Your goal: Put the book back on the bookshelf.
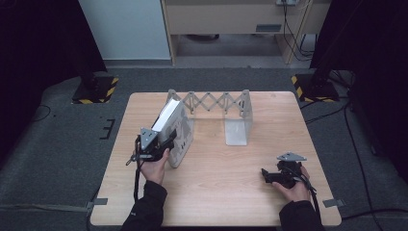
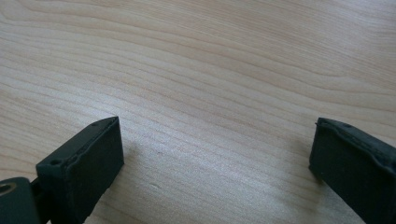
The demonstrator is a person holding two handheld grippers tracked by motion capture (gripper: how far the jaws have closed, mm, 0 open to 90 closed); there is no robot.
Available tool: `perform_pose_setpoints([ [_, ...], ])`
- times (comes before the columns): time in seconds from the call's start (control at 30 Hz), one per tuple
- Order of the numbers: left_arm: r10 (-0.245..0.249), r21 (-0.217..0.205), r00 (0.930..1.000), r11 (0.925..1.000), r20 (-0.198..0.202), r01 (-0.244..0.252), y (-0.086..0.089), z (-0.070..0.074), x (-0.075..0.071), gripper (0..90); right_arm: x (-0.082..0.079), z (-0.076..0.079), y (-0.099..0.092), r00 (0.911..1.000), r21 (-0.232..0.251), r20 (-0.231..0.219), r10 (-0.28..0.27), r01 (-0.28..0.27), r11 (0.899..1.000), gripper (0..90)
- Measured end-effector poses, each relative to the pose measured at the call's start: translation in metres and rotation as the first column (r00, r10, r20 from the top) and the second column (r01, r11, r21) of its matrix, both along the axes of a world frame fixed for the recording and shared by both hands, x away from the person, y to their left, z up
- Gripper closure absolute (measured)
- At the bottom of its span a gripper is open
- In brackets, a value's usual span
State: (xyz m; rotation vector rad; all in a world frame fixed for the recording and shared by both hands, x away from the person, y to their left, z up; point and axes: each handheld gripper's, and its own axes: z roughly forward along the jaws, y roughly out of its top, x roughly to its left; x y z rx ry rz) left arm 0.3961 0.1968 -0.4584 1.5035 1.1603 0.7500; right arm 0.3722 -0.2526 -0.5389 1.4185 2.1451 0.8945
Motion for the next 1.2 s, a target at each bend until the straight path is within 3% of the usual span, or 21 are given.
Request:
perform_pose_setpoints([
  [0.3,0.022,0.007,0.9996,0.9997,0.018,-0.023,-0.009,-0.002,0.015,51.5,0.001,0.000,0.000,1.0000,0.002,0.003,0.004,-0.004,1.000,3.2],
  [0.5,-0.007,0.007,0.9997,1.0000,0.025,0.007,-0.006,-0.004,0.014,50.6,0.001,0.000,0.001,1.0000,0.002,0.002,0.003,-0.003,1.000,3.2],
  [0.6,-0.044,-0.008,0.9990,0.9990,0.003,0.044,-0.003,-0.008,0.011,48.2,0.001,0.000,0.001,1.0000,0.002,0.003,0.004,-0.004,1.000,3.2],
  [0.8,-0.073,-0.040,0.9969,0.9966,-0.027,0.072,0.003,-0.017,0.002,44.8,0.001,0.000,0.001,1.0000,0.001,0.003,0.002,-0.002,1.000,3.2],
  [0.9,-0.070,-0.010,0.9969,0.9975,-0.036,0.070,0.001,-0.021,-0.003,47.4,0.001,0.000,0.001,1.0000,0.003,0.001,0.003,-0.003,1.000,3.2],
  [0.97,-0.065,-0.026,0.9977,0.9976,-0.018,0.064,0.001,-0.025,-0.004,48.0,0.001,0.000,0.001,1.0000,0.001,0.003,0.002,-0.002,1.000,3.2],
  [1.07,-0.035,0.013,0.9993,0.9993,-0.010,0.035,-0.003,-0.023,-0.005,50.1,0.001,0.000,0.000,1.0000,0.001,0.003,0.004,-0.004,1.000,3.2],
  [1.2,-0.024,0.027,0.9997,0.9994,0.002,0.024,-0.005,-0.023,-0.005,51.6,0.001,0.000,0.000,1.0000,0.002,0.002,0.004,-0.004,1.000,3.2],
])
